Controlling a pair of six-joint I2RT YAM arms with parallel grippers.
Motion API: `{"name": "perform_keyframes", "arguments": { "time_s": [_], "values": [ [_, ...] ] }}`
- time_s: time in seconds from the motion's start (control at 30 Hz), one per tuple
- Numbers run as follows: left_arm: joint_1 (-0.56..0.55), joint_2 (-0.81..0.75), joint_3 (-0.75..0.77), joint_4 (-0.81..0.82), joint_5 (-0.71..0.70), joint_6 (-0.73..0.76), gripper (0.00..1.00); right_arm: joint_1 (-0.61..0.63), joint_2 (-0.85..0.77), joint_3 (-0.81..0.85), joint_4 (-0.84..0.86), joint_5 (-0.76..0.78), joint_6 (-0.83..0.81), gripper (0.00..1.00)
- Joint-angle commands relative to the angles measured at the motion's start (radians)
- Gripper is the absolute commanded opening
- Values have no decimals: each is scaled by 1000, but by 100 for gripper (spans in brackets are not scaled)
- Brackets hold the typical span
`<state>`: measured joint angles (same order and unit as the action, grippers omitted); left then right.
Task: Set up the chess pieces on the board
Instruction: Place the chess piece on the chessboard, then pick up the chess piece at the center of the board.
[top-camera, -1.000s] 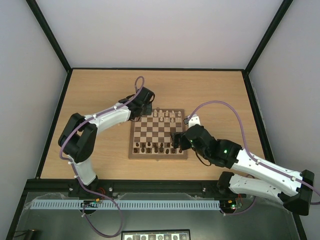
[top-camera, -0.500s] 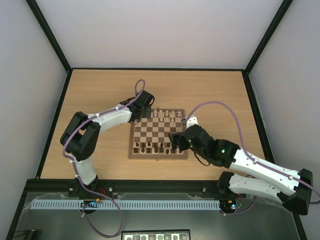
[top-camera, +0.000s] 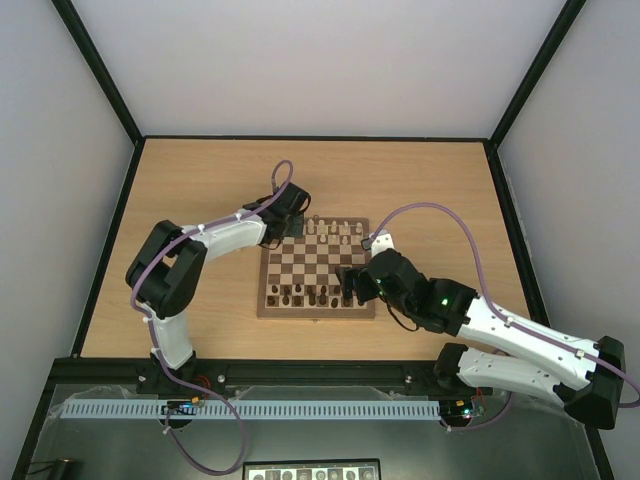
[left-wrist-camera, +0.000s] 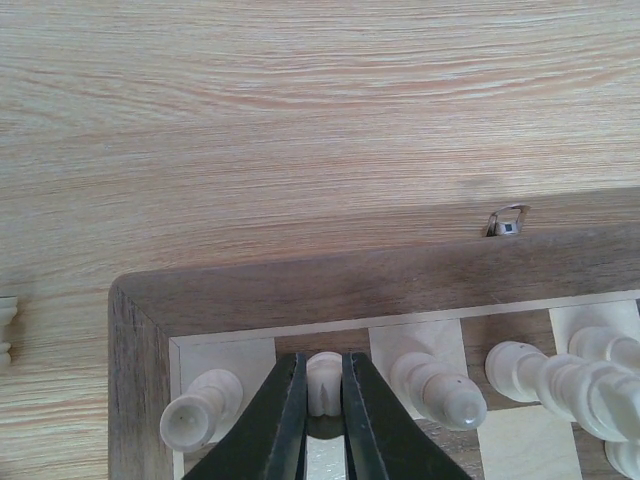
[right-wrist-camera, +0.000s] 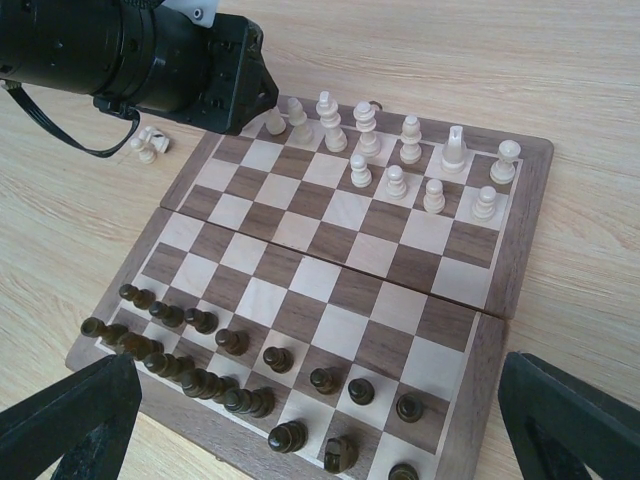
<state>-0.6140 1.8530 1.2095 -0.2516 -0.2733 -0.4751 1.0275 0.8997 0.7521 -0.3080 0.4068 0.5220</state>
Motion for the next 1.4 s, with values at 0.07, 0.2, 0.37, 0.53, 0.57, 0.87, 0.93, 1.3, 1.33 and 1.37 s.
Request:
{"name": "perform_keyframes", "arguments": {
  "time_s": [0.07,0.2,0.37,0.53,0.57,0.87,0.93,1.3,1.33,1.37],
  "values": [
    [5,19,-2,-2,-14,-8,16,-6,8,-12,18,-8,-16,99],
    [5,5,-5,-6,-21,-10,21,-6,15,-16,25,-16,-17,99],
    [4,-15,4,-9,-25,-9,23,-6,22,-14,29,-25,-17,99],
    [5,-36,35,-29,-30,-7,25,-5,24,-9,30,-28,-17,99],
    [4,-44,40,-33,-31,-5,26,-6,25,-6,30,-27,-19,99],
    [8,-164,108,-114,-72,25,42,-6,111,160,-63,-26,-40,99],
    [20,-190,117,-135,-81,33,49,-6,138,196,-84,-19,-51,99],
    [198,-340,-51,-128,0,20,100,-5,221,186,-41,-51,-37,99],
    [208,-359,-79,-116,21,17,100,-6,224,177,-32,-60,-31,99],
    [217,-379,-109,-98,37,14,99,-6,227,170,-25,-67,-27,99]
  ]
}}
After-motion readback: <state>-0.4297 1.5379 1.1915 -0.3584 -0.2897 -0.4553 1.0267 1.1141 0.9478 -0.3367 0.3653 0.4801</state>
